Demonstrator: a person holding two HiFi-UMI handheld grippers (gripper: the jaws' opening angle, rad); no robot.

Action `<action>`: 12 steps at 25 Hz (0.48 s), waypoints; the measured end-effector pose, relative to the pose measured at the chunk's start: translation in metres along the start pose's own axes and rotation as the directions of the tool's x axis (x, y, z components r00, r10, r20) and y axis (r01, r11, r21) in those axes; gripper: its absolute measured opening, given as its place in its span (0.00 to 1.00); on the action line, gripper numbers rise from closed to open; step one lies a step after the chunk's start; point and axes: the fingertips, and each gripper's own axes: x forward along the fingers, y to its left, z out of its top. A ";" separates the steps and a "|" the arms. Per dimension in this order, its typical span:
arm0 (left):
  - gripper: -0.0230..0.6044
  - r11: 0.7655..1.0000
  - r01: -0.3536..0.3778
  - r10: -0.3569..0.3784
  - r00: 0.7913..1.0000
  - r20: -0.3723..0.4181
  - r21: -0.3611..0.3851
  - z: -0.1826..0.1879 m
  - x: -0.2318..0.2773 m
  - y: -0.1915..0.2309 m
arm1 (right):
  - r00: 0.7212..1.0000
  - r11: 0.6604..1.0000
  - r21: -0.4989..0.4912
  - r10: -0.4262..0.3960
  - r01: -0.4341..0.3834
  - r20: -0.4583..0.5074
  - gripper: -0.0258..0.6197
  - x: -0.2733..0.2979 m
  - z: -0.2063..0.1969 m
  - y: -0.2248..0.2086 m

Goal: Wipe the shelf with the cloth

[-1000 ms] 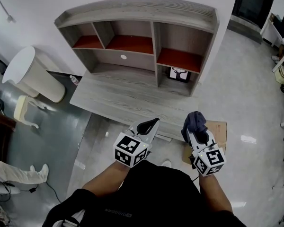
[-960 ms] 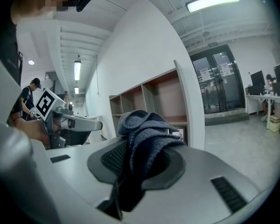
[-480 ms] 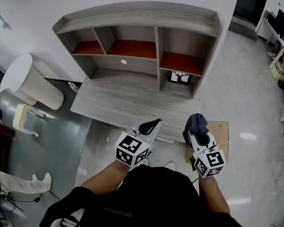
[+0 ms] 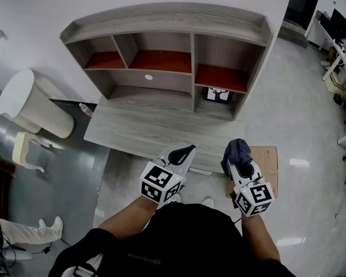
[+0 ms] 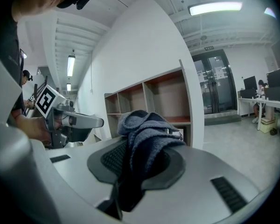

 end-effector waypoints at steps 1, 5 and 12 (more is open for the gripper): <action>0.05 1.000 -0.001 0.001 1.000 0.002 0.000 0.000 -0.001 0.002 | 1.000 1.000 0.000 -0.002 0.002 -0.001 0.18 0.001 0.000 0.001; 0.05 1.000 -0.006 0.006 1.000 0.005 -0.006 -0.001 -0.004 0.007 | 1.000 1.000 -0.004 -0.005 0.005 -0.001 0.18 0.002 0.001 0.004; 0.05 1.000 0.000 0.000 1.000 0.006 -0.008 -0.001 -0.005 0.007 | 1.000 1.000 -0.009 -0.006 0.006 -0.004 0.18 0.004 0.002 0.007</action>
